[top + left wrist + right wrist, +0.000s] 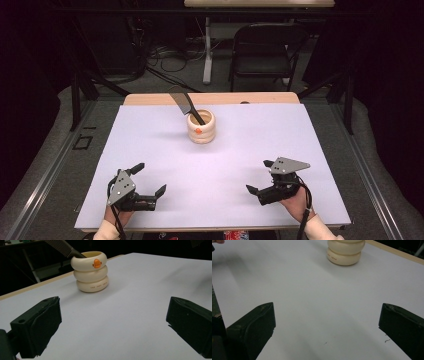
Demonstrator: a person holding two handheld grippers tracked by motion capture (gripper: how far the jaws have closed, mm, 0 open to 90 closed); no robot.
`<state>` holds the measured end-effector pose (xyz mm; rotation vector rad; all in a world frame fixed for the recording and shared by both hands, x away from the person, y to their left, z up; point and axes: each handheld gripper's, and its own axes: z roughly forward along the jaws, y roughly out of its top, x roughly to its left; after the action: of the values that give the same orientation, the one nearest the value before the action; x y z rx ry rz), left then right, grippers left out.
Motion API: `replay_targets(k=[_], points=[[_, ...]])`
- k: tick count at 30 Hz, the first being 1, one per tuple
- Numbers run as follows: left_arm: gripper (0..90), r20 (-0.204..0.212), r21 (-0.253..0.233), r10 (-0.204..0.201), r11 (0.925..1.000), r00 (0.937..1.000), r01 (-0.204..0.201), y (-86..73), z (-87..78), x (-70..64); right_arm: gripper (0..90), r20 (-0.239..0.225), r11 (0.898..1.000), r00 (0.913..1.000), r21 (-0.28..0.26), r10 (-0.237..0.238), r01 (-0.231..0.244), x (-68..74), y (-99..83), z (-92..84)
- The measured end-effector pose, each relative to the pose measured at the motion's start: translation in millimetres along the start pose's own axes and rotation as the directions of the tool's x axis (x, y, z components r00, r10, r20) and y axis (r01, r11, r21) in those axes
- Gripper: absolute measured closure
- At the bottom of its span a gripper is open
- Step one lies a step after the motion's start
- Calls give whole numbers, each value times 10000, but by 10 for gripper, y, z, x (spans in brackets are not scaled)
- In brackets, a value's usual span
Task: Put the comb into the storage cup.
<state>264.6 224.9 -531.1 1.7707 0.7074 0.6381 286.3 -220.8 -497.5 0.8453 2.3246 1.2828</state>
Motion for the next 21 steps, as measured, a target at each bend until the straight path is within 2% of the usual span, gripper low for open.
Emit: replay_targets(k=[4, 9, 11, 21], points=[[1, 0, 35, 39, 10000, 10000, -40, 0, 4, -7, 4, 26, 10000, 10000, -25, 4, -4, 15, -57, -35], [1, -45, 35, -11, 10000, 10000, 12, -8, 5, 10, 2, 253, 9996, 9994, -89, -255, 257, 78, -143, -88], [1, -47, 63, -10, 10000, 10000, 11, -8, 14, 9, 0, 217, 9999, 9997, -62, -148, 150, 94, -178, -101], [1, 10, 80, 23, 10000, 10000, -23, -10, 12, 3, 0, 481, 9996, 9986, -152, -221, 229, 148, -303, -172]])
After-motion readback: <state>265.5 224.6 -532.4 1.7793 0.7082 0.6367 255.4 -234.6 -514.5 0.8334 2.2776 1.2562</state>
